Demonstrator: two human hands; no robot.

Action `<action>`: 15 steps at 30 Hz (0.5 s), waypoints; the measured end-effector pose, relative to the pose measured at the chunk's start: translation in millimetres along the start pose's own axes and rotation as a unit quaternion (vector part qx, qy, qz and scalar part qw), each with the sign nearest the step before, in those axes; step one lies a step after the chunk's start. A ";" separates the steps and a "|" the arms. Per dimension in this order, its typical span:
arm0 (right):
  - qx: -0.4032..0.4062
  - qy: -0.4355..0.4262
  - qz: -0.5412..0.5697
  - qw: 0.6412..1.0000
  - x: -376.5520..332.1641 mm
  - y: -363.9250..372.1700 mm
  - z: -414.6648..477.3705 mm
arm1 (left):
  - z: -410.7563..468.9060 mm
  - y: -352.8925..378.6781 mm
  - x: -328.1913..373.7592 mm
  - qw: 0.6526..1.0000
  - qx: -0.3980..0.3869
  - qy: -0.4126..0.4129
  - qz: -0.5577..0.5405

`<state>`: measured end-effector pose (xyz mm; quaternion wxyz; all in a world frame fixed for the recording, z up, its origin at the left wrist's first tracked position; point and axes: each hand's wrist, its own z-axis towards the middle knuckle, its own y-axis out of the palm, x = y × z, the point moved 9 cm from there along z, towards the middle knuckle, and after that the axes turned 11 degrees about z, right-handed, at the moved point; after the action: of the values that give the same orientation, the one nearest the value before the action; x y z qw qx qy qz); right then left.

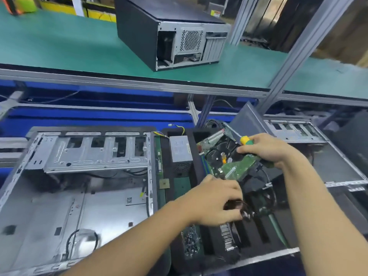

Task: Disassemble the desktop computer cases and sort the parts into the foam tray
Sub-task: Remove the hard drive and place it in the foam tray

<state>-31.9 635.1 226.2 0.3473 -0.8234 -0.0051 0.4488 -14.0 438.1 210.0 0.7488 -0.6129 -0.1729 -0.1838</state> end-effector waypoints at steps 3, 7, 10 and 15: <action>-0.090 0.039 -0.151 0.984 12.7 37.5 31.6 | -8.2 28.0 -24.4 0.991 0.012 -0.097 -0.087; -0.173 0.096 -0.193 0.961 45.8 92.8 76.5 | -18.7 46.8 -61.6 0.962 0.030 -0.224 -0.150; -0.179 0.138 -0.126 0.966 78.2 124.4 107.7 | -27.5 60.6 -89.8 0.932 0.024 -0.311 -0.183; -0.200 0.176 -0.095 0.959 108.5 163.6 132.8 | -52.2 83.5 -136.8 0.848 0.014 -0.469 -0.246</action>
<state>-115.3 621.0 4.8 0.2119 -0.9378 -0.1121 0.2511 -90.9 410.7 62.5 0.5170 -0.5530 -0.6514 -0.0501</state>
